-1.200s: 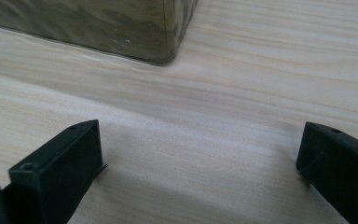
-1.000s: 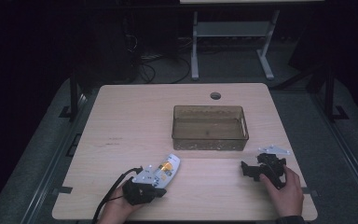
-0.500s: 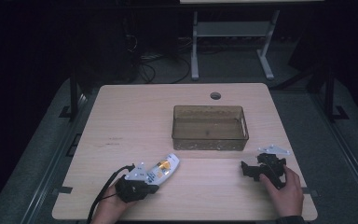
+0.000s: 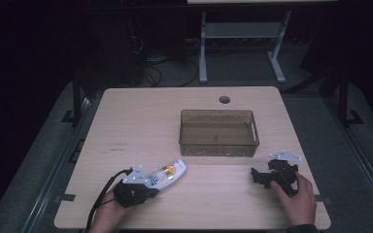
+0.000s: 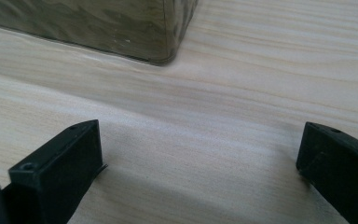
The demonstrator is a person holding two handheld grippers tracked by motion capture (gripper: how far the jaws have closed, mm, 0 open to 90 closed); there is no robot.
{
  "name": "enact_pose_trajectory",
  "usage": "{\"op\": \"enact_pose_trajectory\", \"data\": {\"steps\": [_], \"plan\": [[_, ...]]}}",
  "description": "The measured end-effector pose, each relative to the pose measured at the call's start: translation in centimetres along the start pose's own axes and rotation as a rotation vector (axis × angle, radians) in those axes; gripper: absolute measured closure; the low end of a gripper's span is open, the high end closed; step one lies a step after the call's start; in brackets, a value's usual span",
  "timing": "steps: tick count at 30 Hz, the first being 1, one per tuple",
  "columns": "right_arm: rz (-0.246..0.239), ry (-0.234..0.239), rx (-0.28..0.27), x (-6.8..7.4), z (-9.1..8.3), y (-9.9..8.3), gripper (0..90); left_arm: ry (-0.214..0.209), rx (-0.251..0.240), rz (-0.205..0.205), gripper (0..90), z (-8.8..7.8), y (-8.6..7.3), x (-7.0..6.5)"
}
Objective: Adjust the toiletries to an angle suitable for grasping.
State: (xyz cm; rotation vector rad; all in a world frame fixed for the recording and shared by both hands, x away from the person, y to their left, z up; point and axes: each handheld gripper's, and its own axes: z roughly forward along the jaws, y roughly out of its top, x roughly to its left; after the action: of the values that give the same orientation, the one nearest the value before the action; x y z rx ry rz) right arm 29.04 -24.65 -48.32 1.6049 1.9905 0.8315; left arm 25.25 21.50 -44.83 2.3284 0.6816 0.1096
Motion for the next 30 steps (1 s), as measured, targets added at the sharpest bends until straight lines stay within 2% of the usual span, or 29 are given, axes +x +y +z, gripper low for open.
{"op": "enact_pose_trajectory", "data": {"steps": [11,19,30], "plan": [[0.000,0.000,0.000,0.0,0.0,0.0,0.0,0.035,0.010,-0.016,89.6,-0.6,-0.6,1.1],[0.000,0.000,0.000,0.0,0.0,0.0,0.0,0.065,-0.002,-0.048,89.6,-1.0,-1.0,2.0],[0.000,0.000,0.000,0.0,0.0,0.0,0.0,0.101,0.004,-0.069,89.6,-1.3,-1.5,3.4]]}}
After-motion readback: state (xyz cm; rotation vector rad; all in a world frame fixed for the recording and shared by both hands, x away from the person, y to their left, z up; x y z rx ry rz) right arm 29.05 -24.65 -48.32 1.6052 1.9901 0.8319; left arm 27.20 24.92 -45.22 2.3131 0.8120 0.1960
